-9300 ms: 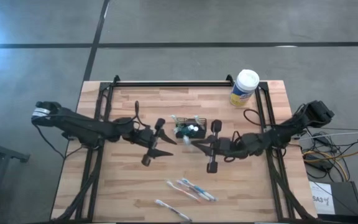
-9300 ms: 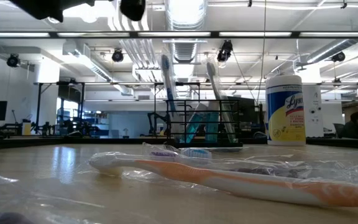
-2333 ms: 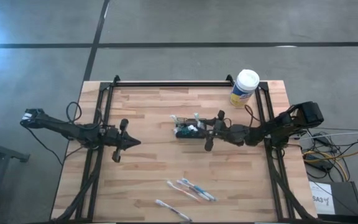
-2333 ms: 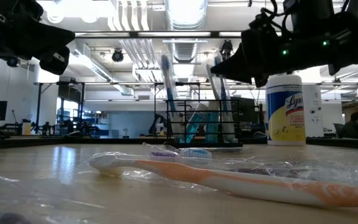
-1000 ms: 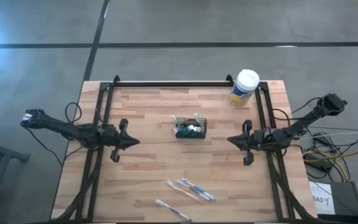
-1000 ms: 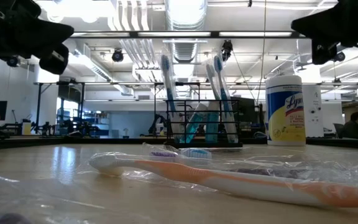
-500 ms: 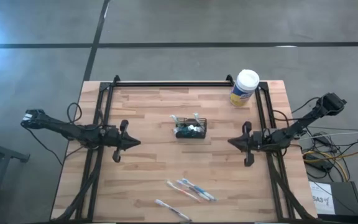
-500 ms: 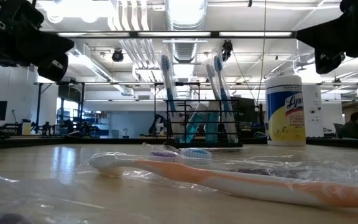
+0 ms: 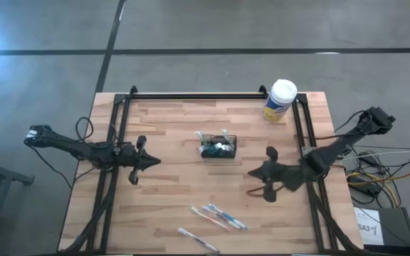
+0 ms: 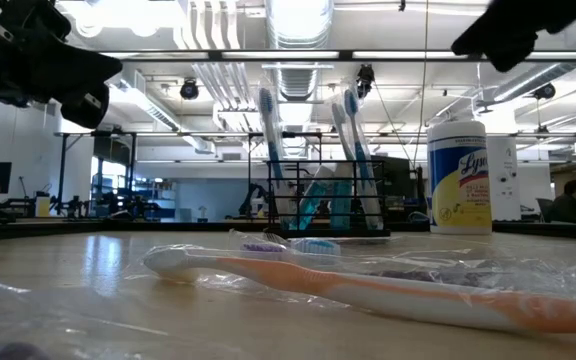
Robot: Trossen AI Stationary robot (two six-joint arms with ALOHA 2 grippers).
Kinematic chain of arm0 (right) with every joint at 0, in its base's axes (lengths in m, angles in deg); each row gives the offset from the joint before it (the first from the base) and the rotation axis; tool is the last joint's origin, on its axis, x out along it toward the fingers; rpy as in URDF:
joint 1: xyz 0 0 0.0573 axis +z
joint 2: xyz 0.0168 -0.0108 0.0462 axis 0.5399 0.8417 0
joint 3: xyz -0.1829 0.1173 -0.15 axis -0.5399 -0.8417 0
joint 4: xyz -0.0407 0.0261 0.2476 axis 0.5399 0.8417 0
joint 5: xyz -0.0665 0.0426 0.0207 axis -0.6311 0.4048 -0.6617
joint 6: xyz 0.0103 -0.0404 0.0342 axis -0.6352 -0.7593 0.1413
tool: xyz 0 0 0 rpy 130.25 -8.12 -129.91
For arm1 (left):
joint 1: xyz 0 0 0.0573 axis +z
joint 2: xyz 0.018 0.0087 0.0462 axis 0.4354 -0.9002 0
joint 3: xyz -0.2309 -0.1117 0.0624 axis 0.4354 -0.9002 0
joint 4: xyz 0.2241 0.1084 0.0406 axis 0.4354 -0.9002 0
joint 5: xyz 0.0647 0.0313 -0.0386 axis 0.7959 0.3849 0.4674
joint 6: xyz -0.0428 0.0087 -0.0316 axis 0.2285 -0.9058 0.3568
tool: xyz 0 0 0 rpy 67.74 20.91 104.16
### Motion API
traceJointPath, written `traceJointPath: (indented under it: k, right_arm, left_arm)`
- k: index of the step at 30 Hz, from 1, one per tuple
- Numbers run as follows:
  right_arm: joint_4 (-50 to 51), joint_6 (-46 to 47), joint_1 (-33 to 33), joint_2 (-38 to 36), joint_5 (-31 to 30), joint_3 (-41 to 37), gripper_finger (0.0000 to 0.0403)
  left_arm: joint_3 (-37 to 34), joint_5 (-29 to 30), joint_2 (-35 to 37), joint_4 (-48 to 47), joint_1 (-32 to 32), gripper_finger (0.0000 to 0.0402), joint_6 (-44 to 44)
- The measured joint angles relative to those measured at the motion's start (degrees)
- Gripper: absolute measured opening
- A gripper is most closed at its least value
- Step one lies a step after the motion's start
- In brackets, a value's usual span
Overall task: Pick & Place toothbrushing station
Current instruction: Put the blue toothbrush into the black wire organizer
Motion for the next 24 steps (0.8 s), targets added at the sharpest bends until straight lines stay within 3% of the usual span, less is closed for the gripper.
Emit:
traceJointPath:
  k: [7,18,24]
  right_arm:
    - [15.79,10.43,-0.01,17.10,3.27,17.52,0.0008]
    - [18.99,20.98,0.04,37.40,12.95,35.14,0.0012]
    - [22.40,24.83,0.00,47.17,16.97,43.74,0.0058]
  left_arm:
    - [-0.31,-0.06,-0.02,-0.03,-0.02,0.0017,0.40]
    - [-0.31,-0.07,-0.02,-0.04,-0.02,0.0011,1.62]
    - [-0.31,-0.17,-0.04,-0.54,-0.02,0.0015,3.16]
